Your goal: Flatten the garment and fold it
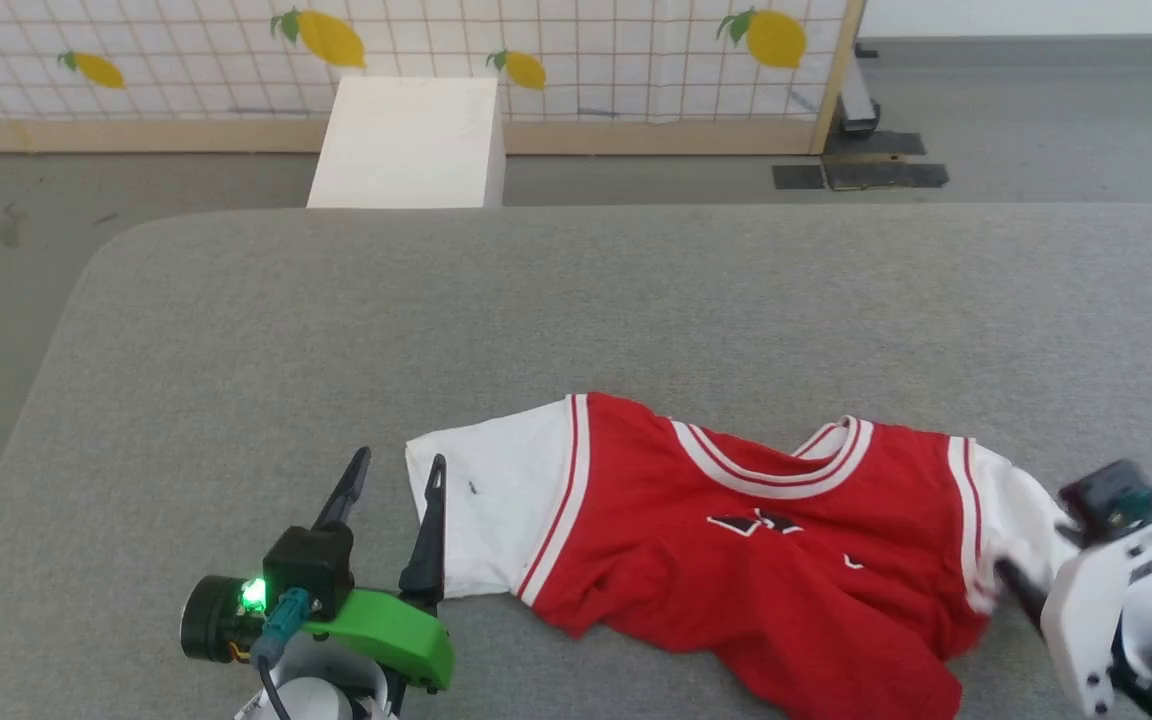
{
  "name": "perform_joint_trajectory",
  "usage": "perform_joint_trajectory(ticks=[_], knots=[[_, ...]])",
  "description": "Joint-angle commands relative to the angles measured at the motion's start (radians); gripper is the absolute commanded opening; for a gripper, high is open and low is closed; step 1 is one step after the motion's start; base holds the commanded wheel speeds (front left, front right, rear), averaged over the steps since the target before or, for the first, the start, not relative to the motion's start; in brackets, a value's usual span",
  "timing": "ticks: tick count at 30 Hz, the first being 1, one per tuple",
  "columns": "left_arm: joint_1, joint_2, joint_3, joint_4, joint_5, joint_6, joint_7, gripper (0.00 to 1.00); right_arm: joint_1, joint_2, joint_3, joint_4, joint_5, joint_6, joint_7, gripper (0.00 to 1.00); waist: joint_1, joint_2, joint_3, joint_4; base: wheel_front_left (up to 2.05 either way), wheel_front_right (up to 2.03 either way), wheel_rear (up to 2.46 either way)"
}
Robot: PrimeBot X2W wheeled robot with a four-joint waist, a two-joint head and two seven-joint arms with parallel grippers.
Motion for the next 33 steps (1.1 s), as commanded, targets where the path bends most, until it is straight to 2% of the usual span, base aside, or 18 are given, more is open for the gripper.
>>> perform_joint_trajectory(ticks=[1,5,9,14,17,21,26,30,33], knots=[[0.005,-0.003,0.005,0.001,0.002,-0.005,-0.004,1.00,0.010,0.017,-0.031,-0.020,0.008,-0.002,-0.029,1.00,0.0000,0.0013,-0.010,-0.018,0.00,0.00,0.00],[-0.003,-0.004,0.014,-0.001,-0.009,-0.011,-0.004,1.00,0.037,0.090,-0.143,-0.081,-0.004,-0.002,-0.119,1.00,0.0000,0.0013,-0.006,-0.038,0.00,0.00,0.00],[-0.024,0.000,0.021,0.015,-0.016,-0.020,-0.004,1.00,0.091,0.191,-0.240,-0.123,-0.042,-0.002,-0.202,1.00,0.0000,0.0013,0.006,-0.054,0.00,0.00,0.00],[-0.075,0.025,0.016,0.072,-0.019,-0.035,0.000,1.00,0.156,0.334,-0.349,-0.174,-0.098,-0.002,-0.312,1.00,0.0000,0.0013,0.027,-0.074,0.00,0.00,0.00],[-0.113,0.047,0.003,0.106,-0.014,-0.041,0.039,1.00,0.174,0.399,-0.387,-0.196,-0.128,-0.002,-0.358,1.00,0.0000,0.0013,0.044,-0.085,0.00,0.00,0.00],[-0.174,0.083,-0.007,0.141,-0.008,-0.047,0.171,1.00,0.188,0.453,-0.424,-0.226,-0.154,-0.002,-0.381,1.00,0.0000,0.0013,0.073,-0.098,0.00,0.00,0.00],[-0.264,0.147,-0.042,0.152,-0.037,-0.062,0.415,1.00,0.187,0.480,-0.438,-0.257,-0.175,-0.002,-0.373,1.00,0.0000,0.0013,0.118,-0.111,0.00,0.00,0.00],[-0.345,0.217,-0.119,0.159,-0.127,-0.069,0.648,1.00,0.173,0.494,-0.436,-0.268,-0.183,-0.002,-0.366,1.00,0.0000,0.0013,0.148,-0.121,0.00,0.00,0.00],[-0.401,0.279,-0.198,0.146,-0.251,-0.069,0.825,1.00,0.162,0.502,-0.428,-0.268,-0.189,-0.002,-0.368,1.00,0.0000,0.0013,0.162,-0.128,0.00,0.00,0.00]])
